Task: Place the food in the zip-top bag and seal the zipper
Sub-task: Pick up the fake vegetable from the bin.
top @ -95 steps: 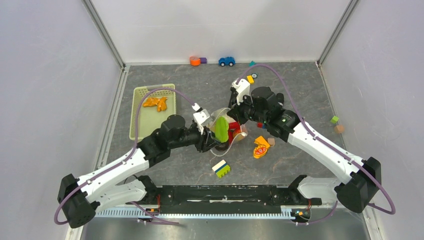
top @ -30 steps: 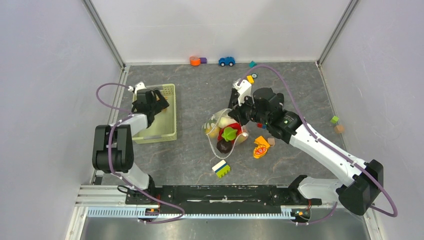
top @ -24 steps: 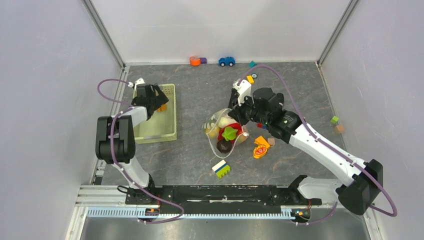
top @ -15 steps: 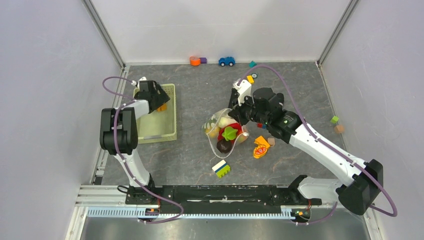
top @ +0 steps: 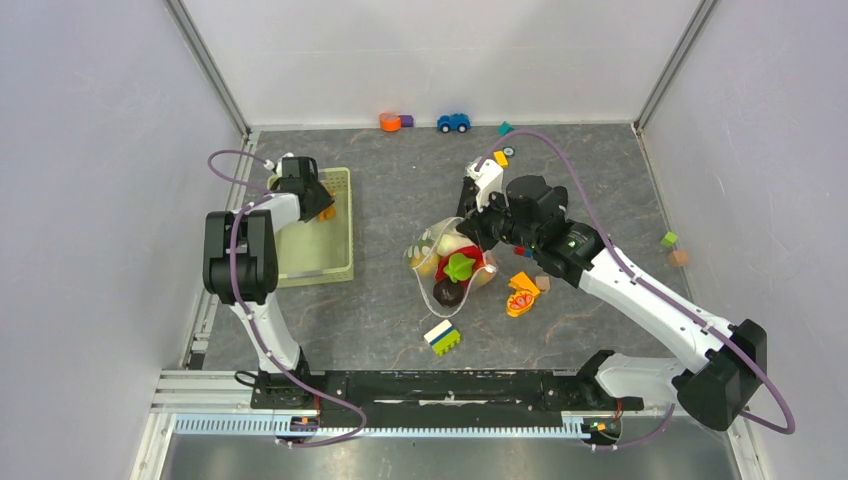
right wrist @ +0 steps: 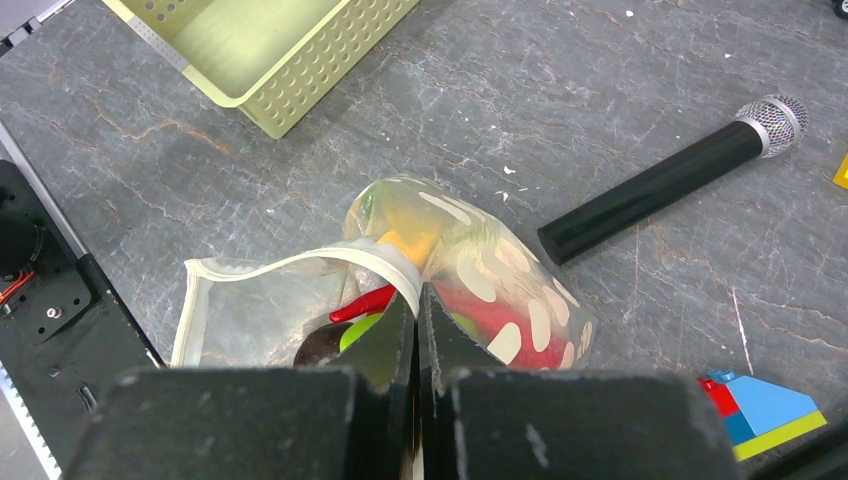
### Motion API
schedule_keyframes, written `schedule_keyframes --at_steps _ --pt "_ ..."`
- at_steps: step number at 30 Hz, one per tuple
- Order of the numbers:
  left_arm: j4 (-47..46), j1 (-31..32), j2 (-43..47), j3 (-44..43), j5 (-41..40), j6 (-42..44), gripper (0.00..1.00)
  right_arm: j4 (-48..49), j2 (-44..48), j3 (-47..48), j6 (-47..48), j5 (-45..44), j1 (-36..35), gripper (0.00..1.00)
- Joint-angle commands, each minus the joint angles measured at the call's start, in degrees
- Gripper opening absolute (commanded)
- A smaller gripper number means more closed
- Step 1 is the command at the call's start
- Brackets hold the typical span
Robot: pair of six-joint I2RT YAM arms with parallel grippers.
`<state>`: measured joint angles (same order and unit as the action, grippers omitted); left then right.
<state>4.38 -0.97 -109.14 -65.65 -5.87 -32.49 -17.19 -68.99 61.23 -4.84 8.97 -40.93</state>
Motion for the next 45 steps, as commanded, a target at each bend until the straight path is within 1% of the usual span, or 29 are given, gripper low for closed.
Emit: schedule_keyframes --at_steps 1,5,14,19,24,27,31,35,37,39,41,42,44,45 --pt "5.2 2.0 -1.7 -0.1 -0.2 -1.9 0.49 3.3 1.6 0.5 -0.2 0.4 -0.2 0.00" --pt "5.4 2.0 0.3 1.0 -1.7 -1.9 0.40 3.3 2.1 0.2 -0.1 -0.3 -0.2 0.00" --pt "4.3 2.1 8.9 5.8 -4.9 -1.9 0.29 3.4 2.6 -0.1 -0.2 0.0 -0.2 0.00" --pt "1.5 2.1 13.6 9.3 -5.4 -2.2 0.20 3.4 2.3 0.0 -0.2 -0.2 -0.3 0.00" --pt "0.3 2.1 16.8 11.0 -4.6 -2.1 0.15 3.4 2.1 0.1 -0.3 0.3 -0.2 0.00" --pt "-0.3 2.1 18.7 11.8 -4.1 -2.6 0.14 3.3 2.0 0.1 -0.2 -0.5 -0.2 0.00" --pt "-2.5 2.1 22.1 13.1 0.7 -2.8 0.14 3.4 1.7 0.4 -0.1 0.2 -0.3 0.00" --pt "-5.3 3.1 29.0 15.5 5.5 -0.9 0.13 3.4 1.1 0.5 0.1 0.1 -0.2 0.00" --pt "-7.4 4.5 33.0 16.5 10.6 1.5 0.13 3.5 0.9 0.6 0.5 0.2 -0.2 0.00" --pt "-9.1 7.3 37.4 17.3 14.2 3.9 0.13 3.2 0.5 0.8 0.7 0.1 -0.2 0.00" --pt "-9.4 11.4 41.4 17.5 16.5 8.3 0.09 3.0 0.3 1.0 0.8 0.2 -0.2 0.00" --pt "-9.0 13.9 43.0 17.4 18.8 10.4 0.09 3.0 0.3 1.1 0.8 0.5 -0.1 0.00" --pt "-8.6 17.9 45.8 17.6 26.8 14.6 0.09 3.0 0.3 1.2 0.9 0.4 -0.2 0.00" --pt "-8.9 19.7 47.2 18.0 32.0 16.7 0.11 3.0 0.1 1.2 1.0 0.3 -0.2 0.00"
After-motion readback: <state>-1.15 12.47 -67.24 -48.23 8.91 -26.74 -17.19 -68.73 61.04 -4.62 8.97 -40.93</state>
